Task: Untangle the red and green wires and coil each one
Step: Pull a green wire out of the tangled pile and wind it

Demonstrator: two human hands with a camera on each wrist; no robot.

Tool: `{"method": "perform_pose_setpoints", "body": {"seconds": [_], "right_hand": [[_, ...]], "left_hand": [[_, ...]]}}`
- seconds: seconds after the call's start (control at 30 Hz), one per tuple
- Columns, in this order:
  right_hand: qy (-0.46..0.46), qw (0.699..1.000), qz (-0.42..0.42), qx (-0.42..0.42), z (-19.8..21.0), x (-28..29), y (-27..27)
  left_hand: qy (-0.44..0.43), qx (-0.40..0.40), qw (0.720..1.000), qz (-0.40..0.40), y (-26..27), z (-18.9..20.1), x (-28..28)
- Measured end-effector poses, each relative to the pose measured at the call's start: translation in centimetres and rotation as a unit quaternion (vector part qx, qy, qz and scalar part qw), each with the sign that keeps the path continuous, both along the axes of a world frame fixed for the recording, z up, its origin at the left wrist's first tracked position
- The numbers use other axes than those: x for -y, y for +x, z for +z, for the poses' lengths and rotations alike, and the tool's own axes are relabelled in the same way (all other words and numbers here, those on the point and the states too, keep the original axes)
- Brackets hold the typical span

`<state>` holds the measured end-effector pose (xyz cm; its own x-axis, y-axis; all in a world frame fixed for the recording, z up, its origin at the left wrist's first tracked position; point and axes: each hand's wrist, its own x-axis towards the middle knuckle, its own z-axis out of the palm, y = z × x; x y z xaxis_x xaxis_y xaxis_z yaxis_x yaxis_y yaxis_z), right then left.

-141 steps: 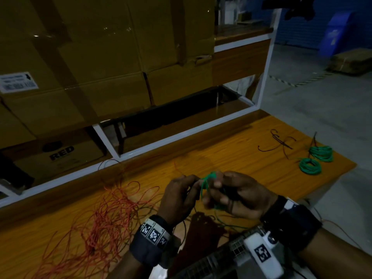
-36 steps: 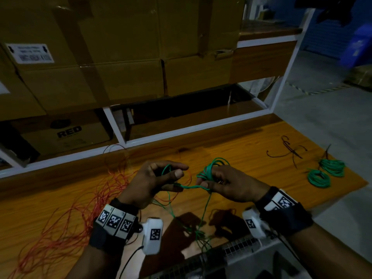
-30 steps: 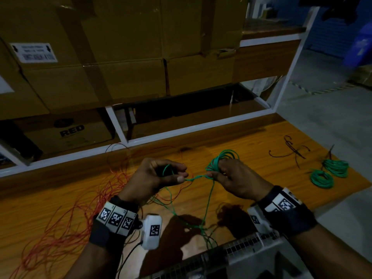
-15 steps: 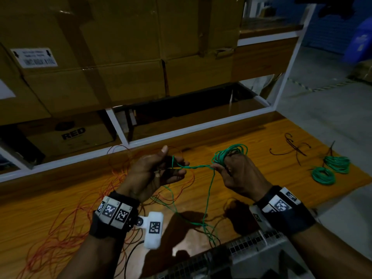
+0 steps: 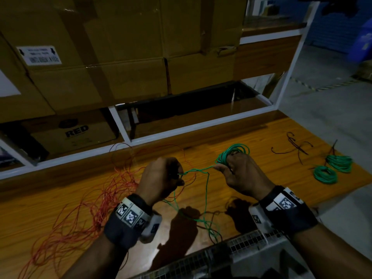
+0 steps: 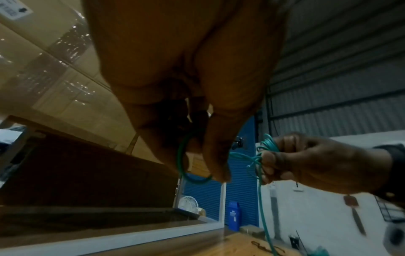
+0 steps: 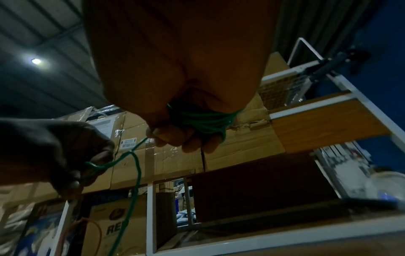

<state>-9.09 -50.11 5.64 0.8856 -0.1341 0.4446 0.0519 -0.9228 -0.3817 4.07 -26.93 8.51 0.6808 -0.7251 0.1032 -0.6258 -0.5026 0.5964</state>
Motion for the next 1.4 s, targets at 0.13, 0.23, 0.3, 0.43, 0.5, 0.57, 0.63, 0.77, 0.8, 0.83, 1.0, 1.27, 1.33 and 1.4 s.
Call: {"method": "perform_pose_setpoints", "body": {"seconds": [0.13,0.23,0.3,0.43,0.5,0.57,0.63,0.77,0.8,0.83,1.0,1.27,1.33,1.4], "right_hand": [[0.102,0.992,-0.048,-0.064,-0.4,0.5,-0.1],[0.146,0.985,-0.064,-0.062,-0.1,0.8,-0.1],[0.153,0.984,-0.065,-0.062,0.2,0.8,-0.1],[0.162,0.983,-0.06,-0.062,0.8,0.2,-0.1],[0.158,0.983,-0.06,-0.066,0.9,0.3,-0.3],[0.154,0.984,-0.054,-0.074,0.8,0.3,-0.5],[0.155,0.984,-0.045,-0.074,0.9,0.3,-0.6],[0.141,0.987,-0.039,-0.063,1.2,0.1,-0.5],[0.138,0.988,-0.038,-0.06,1.2,0.0,-0.5],[0.136,0.988,-0.035,-0.059,1.4,-0.1,-0.7],[0.136,0.99,-0.008,-0.042,1.6,-0.6,-1.0],[0.099,0.994,0.0,-0.052,1.4,-0.8,-0.7],[0.098,0.994,-0.008,-0.055,1.1,-0.7,-0.6],[0.097,0.993,-0.018,-0.067,1.0,-0.7,-0.6]], "left_hand": [[-0.026,0.168,0.984,-0.046,-0.7,-1.2,-0.3],[-0.076,0.132,0.987,-0.049,-0.6,-2.5,-0.6],[-0.11,0.008,0.992,-0.068,-0.6,-2.9,-1.0],[-0.118,-0.23,0.958,-0.12,-1.4,-2.3,-1.6],[-0.168,-0.364,0.909,-0.115,-1.4,-1.7,-1.9],[-0.221,-0.497,0.836,-0.067,-1.6,-1.1,-2.0],[-0.24,-0.545,0.803,-0.018,-1.6,-0.8,-1.9],[-0.258,-0.519,0.813,0.059,-1.7,-1.1,-1.5],[-0.251,-0.501,0.826,0.068,-1.7,-1.3,-1.6],[-0.238,-0.478,0.843,0.07,-1.6,-1.6,-1.7],[-0.207,-0.49,0.845,0.055,-1.3,-1.8,-2.3],[-0.022,-0.44,0.897,-0.024,-1.5,-0.9,-3.2],[-0.028,-0.357,0.933,-0.029,-1.3,-0.9,-3.7],[-0.037,-0.205,0.978,-0.02,-1.1,-1.4,-3.8]]}}
